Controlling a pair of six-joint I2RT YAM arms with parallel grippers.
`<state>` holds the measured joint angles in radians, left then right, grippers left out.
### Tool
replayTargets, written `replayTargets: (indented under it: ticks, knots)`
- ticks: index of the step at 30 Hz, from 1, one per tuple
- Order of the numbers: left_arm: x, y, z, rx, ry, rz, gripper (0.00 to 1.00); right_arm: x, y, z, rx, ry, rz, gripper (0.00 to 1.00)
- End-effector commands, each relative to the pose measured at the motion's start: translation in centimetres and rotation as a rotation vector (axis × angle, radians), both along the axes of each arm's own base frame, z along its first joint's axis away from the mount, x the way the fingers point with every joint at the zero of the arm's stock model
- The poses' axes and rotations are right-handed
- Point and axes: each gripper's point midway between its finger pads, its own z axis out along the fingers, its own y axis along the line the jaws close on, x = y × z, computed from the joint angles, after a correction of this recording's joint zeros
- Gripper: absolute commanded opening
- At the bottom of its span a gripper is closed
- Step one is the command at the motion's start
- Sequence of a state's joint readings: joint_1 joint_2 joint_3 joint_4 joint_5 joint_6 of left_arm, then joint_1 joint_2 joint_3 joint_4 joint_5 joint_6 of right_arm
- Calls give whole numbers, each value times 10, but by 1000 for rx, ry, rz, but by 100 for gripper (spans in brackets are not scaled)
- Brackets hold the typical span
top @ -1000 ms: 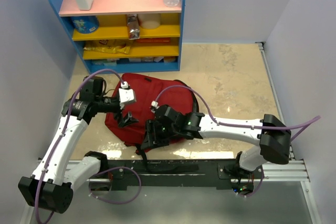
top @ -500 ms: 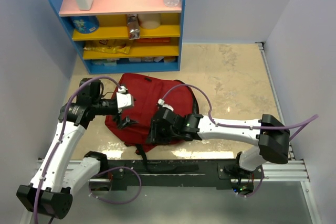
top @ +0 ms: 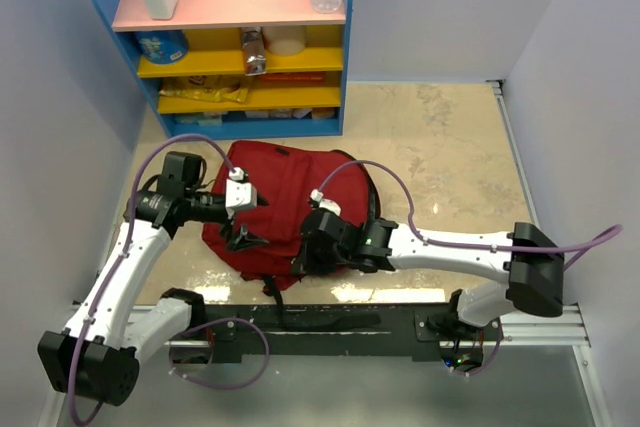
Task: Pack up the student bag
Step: Zip the student bag at the center of the board.
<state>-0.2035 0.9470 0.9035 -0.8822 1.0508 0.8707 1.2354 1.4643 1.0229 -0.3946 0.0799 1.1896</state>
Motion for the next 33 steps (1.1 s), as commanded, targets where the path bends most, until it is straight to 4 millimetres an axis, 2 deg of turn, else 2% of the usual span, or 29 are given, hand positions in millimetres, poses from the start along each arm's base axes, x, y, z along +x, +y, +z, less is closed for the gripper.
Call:
replayTargets:
  ticks: [1,6,7,8,11,17,21,27,30,33]
  knots:
    - [-22,-18,15,-99,-15,-163,91,-2,-13,18,25,-41,3,0]
    - [-48,-32,-19,-19,24,-242,88,-5,-10,18,30,-37,33,0]
    - [-46,-38,-16,-35,-20,-246,87,-5,-8,17,28,-36,35,0]
    - [-49,-40,-21,-35,18,-237,85,-5,-8,17,24,-41,44,0]
    - [-44,-43,-32,-10,35,-223,79,-3,-6,18,3,-49,54,0]
    - [-34,-45,-50,44,14,-194,73,-8,-14,28,28,-52,68,0]
    - [-36,-57,-58,87,-8,-228,72,-9,-18,30,50,-59,67,0]
    - [-34,-66,-72,151,0,-235,71,-4,-17,46,95,-97,67,0]
    - [-28,-67,-74,171,-15,-203,67,-2,-19,50,106,-107,60,0]
    - [-21,-68,-79,189,-22,-164,53,0,-20,52,113,-109,56,0]
